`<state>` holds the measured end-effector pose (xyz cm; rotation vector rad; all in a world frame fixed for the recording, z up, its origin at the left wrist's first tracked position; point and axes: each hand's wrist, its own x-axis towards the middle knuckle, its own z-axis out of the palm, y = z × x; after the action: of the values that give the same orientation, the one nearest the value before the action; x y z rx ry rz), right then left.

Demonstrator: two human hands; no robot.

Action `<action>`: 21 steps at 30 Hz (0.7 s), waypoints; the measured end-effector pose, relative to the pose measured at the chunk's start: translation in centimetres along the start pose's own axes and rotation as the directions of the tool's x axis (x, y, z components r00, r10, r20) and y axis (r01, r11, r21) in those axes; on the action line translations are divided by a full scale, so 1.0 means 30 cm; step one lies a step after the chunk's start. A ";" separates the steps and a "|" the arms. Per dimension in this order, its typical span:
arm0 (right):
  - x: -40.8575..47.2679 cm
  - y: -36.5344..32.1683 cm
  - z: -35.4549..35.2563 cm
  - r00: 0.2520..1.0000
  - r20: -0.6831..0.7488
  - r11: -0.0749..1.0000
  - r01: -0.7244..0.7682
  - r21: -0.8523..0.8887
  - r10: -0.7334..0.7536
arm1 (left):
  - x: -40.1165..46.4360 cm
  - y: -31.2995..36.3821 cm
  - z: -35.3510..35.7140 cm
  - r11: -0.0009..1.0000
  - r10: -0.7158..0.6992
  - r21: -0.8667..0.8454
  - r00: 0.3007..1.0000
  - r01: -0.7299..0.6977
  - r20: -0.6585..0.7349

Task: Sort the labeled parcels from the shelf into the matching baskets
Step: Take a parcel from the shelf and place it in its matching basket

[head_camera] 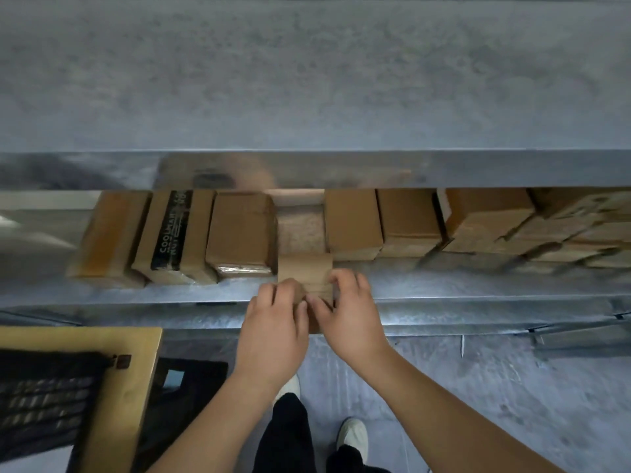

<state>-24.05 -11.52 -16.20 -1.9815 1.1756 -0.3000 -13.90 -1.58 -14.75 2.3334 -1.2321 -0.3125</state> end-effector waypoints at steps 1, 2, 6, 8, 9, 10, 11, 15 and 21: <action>-0.002 0.007 -0.006 0.999 0.027 0.999 -0.031 0.038 0.030 | -0.005 0.013 0.002 0.997 -0.070 -0.038 0.998 0.070 0.002; -0.010 0.013 -0.015 0.996 0.069 0.996 -0.057 0.071 0.052 | -0.013 0.023 0.009 0.991 -0.126 -0.052 0.992 0.127 0.005; -0.071 0.046 -0.048 0.979 0.203 0.999 -0.013 0.049 0.003 | -0.074 0.065 0.021 0.963 -0.270 -0.005 0.961 0.271 0.057; -0.113 0.057 -0.072 0.966 0.259 1.000 -0.011 0.025 0.004 | -0.123 0.093 0.020 0.951 -0.308 0.004 0.947 0.309 0.090; -0.134 0.060 -0.083 0.957 0.290 1.000 -0.017 0.016 0.012 | -0.150 0.107 0.018 0.949 -0.316 0.027 0.943 0.315 0.102; -0.154 0.062 -0.094 0.948 0.319 1.000 -0.017 0.002 0.015 | -0.177 0.121 0.016 0.945 -0.325 0.051 0.939 0.322 0.109; -0.174 0.060 -0.101 0.940 0.342 1.000 -0.008 -0.012 0.011 | -0.203 0.134 0.012 0.939 -0.342 0.072 0.933 0.336 0.109; -0.259 0.026 -0.122 0.928 0.370 0.999 0.041 0.002 -0.039 | -0.299 0.157 -0.032 0.907 -0.406 0.152 0.910 0.392 0.080; -0.367 -0.048 -0.110 0.938 0.238 0.965 0.228 0.128 -0.254 | -0.417 0.157 -0.165 0.940 -0.315 0.094 0.941 0.327 -0.120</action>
<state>-30.91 -3.79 -10.96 -2.0096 0.7435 -0.2165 -22.34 7.95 -8.35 2.6145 -0.8359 -0.2295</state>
